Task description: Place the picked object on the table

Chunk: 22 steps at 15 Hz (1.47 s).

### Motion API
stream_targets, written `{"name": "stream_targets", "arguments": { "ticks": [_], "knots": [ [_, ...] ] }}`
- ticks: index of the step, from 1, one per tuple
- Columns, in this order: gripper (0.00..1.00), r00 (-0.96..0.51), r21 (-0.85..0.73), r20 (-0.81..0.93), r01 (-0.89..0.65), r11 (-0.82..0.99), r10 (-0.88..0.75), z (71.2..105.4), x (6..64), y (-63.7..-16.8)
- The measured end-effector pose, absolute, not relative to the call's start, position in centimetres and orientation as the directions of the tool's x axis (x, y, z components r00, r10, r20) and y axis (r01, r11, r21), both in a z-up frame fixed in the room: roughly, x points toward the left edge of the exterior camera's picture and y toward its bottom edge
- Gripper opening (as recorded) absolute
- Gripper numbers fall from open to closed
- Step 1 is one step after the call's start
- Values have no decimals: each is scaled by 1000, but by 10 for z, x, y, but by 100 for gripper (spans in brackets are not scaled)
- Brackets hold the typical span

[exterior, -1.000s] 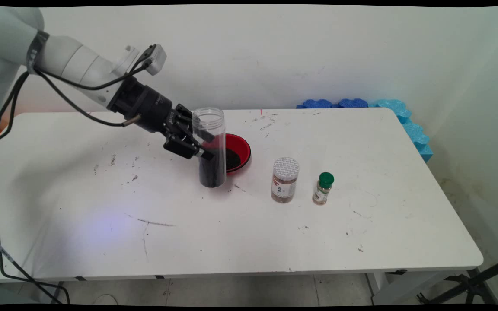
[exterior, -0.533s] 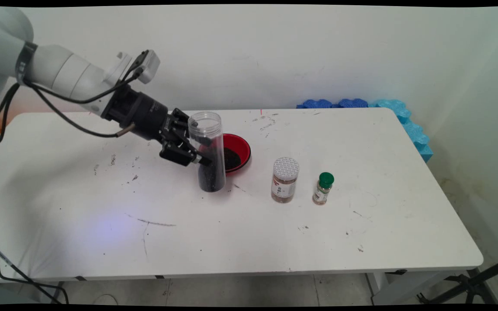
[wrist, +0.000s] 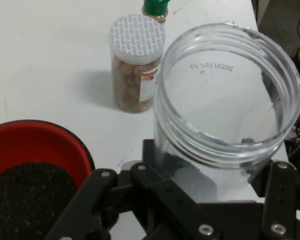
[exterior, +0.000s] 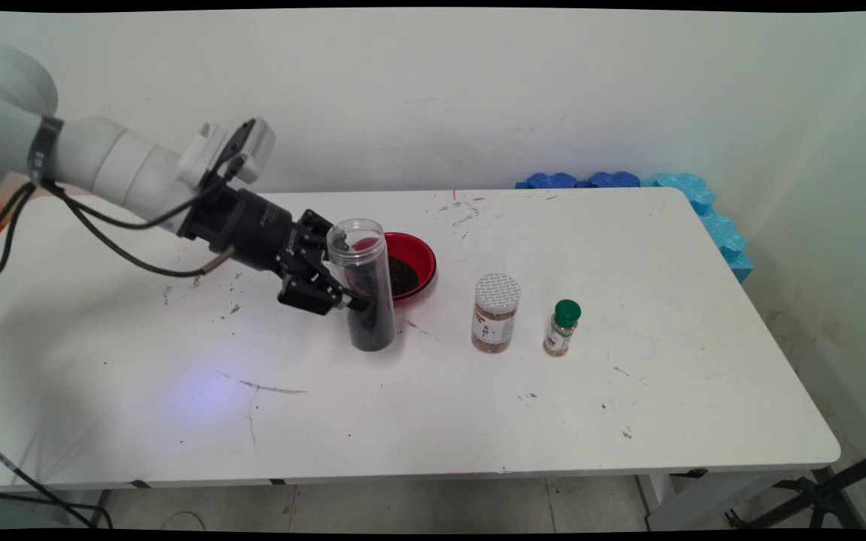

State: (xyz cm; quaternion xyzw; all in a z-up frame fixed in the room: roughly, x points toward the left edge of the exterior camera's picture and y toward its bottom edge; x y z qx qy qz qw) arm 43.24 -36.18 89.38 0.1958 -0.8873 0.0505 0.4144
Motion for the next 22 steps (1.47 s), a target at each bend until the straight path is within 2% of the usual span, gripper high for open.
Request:
{"name": "stream_targets", "arguments": {
  "ticks": [14, 22],
  "knots": [
    [0, -549, 89, 760, -441, 893, -347, 843, 423, -352],
    [0, -523, 99, 767, -476, 874, -372, 827, 418, -348]
  ]
}}
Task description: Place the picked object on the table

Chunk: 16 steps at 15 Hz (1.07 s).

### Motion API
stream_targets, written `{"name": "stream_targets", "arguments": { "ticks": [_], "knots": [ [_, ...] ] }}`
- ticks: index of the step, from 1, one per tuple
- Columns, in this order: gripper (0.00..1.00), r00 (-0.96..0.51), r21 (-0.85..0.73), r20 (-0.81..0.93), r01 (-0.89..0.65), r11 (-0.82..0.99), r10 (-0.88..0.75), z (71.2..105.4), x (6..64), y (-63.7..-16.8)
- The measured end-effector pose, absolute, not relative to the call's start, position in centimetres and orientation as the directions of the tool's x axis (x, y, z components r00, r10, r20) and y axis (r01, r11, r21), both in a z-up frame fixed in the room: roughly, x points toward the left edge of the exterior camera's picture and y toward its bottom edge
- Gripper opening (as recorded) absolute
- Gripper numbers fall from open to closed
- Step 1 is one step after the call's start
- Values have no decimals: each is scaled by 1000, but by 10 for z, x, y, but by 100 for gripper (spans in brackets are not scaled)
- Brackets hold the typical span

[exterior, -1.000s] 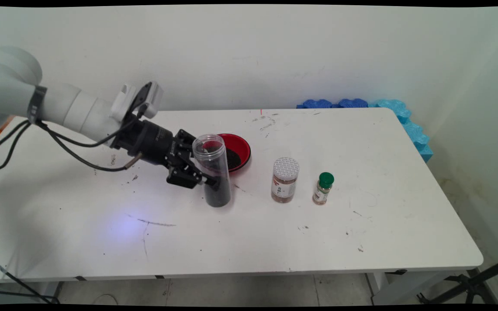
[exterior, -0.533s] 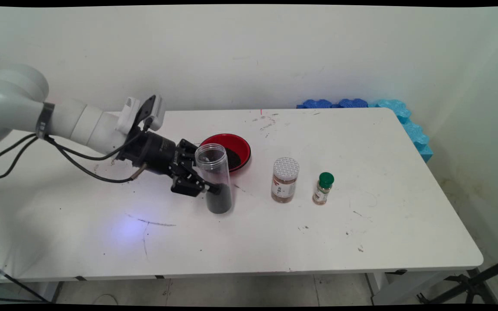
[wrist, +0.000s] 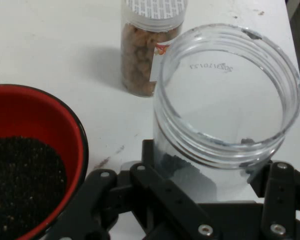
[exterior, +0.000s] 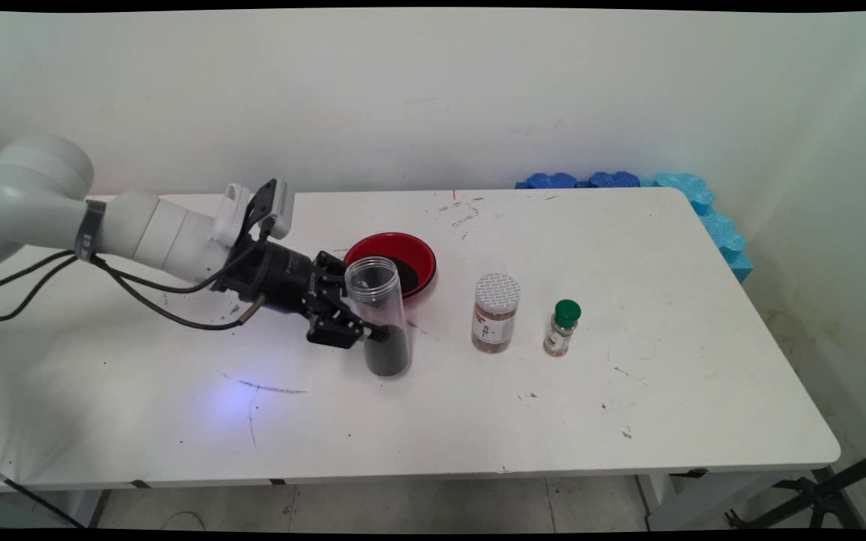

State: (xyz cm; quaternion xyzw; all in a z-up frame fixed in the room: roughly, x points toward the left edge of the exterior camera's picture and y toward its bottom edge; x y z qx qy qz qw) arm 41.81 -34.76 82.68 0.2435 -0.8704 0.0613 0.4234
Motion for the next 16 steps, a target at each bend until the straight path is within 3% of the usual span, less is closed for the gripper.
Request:
{"name": "stream_targets", "arguments": {
  "ticks": [16],
  "knots": [
    [0, -534, 81, 763, -480, 873, -364, 808, 416, -339]
  ]
}}
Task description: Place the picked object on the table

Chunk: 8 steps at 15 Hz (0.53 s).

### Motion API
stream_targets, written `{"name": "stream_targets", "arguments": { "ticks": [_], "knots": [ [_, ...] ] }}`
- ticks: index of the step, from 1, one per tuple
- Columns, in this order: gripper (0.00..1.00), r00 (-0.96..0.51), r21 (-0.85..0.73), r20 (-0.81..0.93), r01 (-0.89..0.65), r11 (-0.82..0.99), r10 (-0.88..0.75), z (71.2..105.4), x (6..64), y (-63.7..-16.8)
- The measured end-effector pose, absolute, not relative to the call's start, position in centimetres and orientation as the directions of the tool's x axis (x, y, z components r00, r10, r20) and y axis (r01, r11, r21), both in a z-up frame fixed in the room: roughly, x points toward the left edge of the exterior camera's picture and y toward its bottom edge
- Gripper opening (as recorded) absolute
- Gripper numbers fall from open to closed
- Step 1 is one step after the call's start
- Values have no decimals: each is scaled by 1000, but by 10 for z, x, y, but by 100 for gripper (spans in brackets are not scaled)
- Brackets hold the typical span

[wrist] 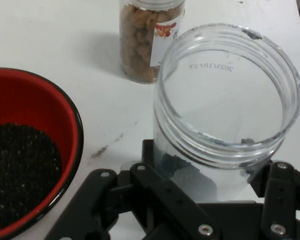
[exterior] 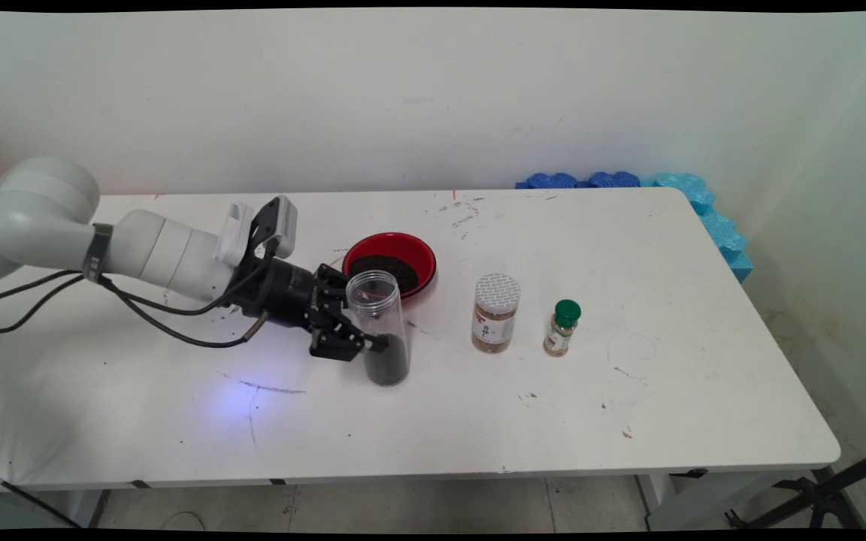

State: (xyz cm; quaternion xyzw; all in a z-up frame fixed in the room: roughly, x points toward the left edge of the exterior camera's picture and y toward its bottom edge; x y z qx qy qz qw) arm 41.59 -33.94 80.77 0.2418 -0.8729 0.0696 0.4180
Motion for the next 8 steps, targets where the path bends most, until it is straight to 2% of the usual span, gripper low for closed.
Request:
{"name": "stream_targets", "arguments": {
  "ticks": [5, 6, 8],
  "knots": [
    [0, -538, 73, 764, -475, 877, -356, 805, 416, -338],
    [100, -539, 72, 765, -474, 877, -354, 805, 416, -338],
    [100, -540, 68, 766, -471, 879, -348, 805, 416, -338]
  ]
}}
